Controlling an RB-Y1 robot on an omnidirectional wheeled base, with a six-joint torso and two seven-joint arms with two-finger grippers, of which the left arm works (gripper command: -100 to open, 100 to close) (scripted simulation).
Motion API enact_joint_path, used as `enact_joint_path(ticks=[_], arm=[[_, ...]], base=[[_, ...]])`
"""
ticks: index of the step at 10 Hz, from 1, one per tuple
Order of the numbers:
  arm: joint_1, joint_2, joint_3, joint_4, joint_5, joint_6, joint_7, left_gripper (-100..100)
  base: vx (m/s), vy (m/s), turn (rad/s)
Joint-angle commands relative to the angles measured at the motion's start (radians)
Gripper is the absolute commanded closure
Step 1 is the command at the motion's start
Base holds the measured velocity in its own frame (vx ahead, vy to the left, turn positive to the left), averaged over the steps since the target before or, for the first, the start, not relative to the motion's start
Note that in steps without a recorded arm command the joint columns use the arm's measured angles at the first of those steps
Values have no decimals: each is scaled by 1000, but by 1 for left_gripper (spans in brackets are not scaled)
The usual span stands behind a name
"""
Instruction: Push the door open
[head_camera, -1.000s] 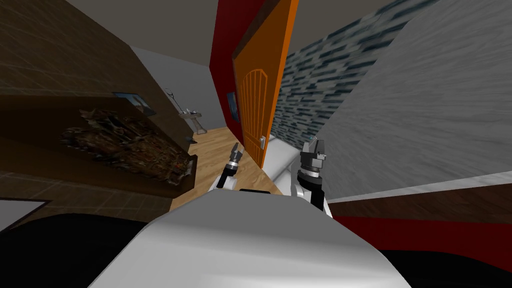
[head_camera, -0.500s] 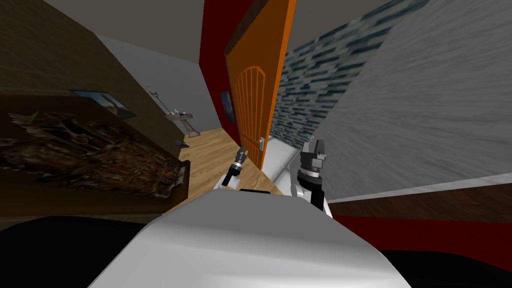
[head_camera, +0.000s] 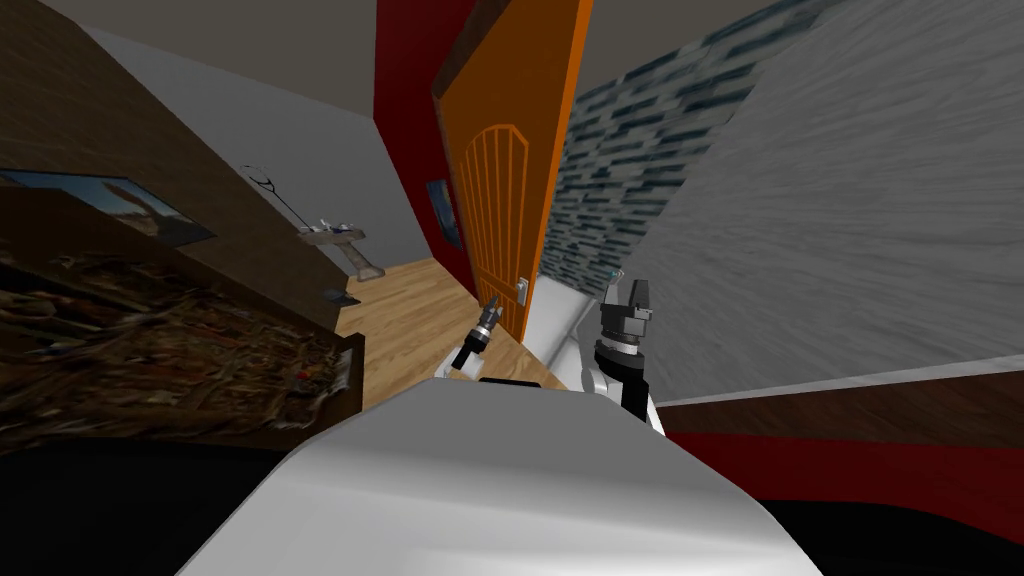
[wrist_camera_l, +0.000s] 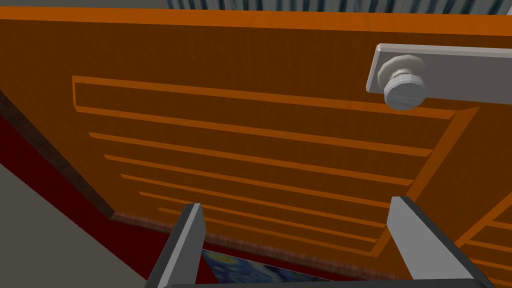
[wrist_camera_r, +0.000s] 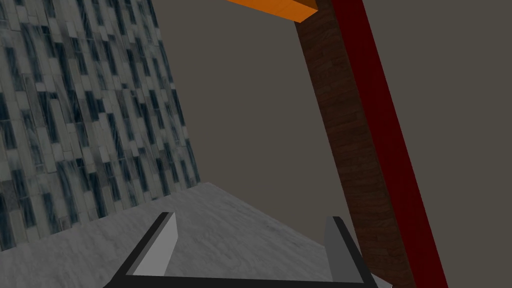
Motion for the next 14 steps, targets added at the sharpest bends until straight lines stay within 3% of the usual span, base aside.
enact_joint_path(ticks=[1,7,13,14], arm=[[-14,4,-21,33,-4,5,0,-100],[-88,27,-98,173,-16,31,6,-100],[-140,43,-154,272,-25,50,11,-100],[-136,40,-148,264,-24,47,10,-100]], base=[[115,116,-141],[124,112,-147],[117,119,-111],[56,63,-21]])
